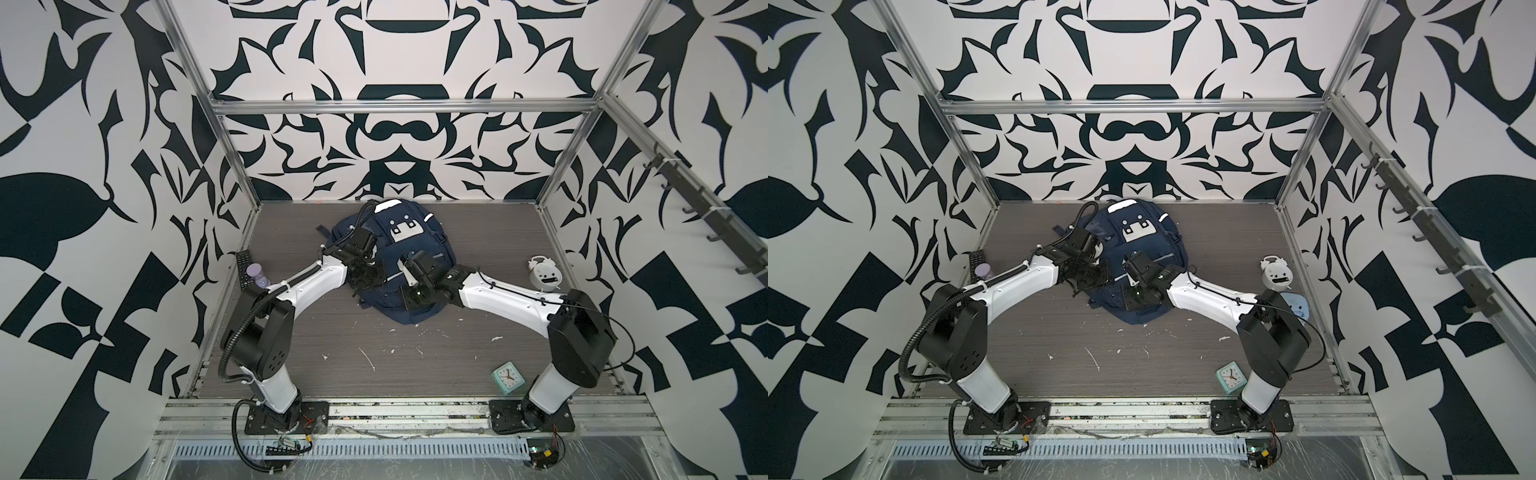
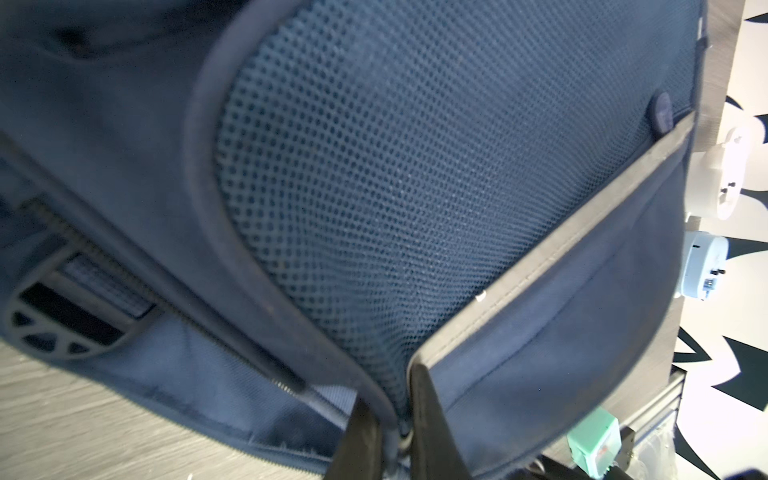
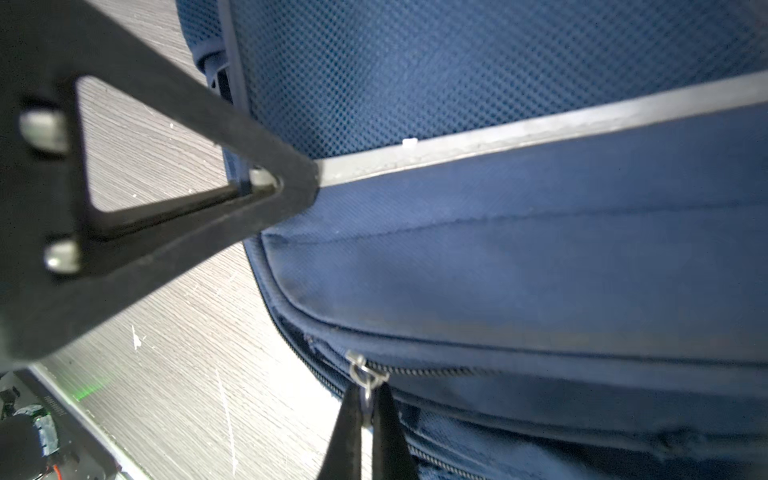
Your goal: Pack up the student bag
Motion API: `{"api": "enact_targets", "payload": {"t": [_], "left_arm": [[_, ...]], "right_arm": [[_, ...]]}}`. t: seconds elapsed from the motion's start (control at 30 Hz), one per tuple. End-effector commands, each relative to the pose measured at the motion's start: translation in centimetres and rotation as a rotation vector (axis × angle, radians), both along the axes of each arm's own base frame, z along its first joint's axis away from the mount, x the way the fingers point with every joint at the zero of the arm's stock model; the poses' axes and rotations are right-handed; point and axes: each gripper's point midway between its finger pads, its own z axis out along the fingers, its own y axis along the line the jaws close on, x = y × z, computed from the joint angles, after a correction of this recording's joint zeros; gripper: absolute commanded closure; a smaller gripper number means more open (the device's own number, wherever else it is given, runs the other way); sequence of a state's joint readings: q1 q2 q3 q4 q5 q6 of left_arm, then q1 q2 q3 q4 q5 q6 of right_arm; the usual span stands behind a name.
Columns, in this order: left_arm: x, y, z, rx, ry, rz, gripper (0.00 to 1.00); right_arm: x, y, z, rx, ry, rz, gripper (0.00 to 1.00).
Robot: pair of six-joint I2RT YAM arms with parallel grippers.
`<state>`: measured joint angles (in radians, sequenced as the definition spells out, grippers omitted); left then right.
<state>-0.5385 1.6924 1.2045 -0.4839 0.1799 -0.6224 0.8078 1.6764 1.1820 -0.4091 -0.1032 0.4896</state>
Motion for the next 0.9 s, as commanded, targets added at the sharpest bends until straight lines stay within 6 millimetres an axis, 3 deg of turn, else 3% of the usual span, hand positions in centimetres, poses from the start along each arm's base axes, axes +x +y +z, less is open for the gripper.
{"api": "enact_targets", "payload": {"t": [0.0,0.47,0.7,0.87], "left_arm": [[0.6,2.2,0.6,0.049,-0.026,0.015,1.0],[1.7,6.7,0.7,0.06,-0.036,0.094,1.0],[3.7,6.1,0.4,0.026,-0.025,0.108,0.98],[6.5,5.3,1.2,-0.025,-0.048,0.13,0.94]], "right_arm": [[-0.2,-0.4,2.2,-0.008,-0.037,0.028,1.0],[3.2,-8.0,1.9,-0.043,-0.027,-0.134,1.0],[2.6,-6.5,1.9,-0.013,-0.012,-0.108,1.0],[1.8,-3.8,2.5,0.031,-0.011,-0.055,1.0]]}}
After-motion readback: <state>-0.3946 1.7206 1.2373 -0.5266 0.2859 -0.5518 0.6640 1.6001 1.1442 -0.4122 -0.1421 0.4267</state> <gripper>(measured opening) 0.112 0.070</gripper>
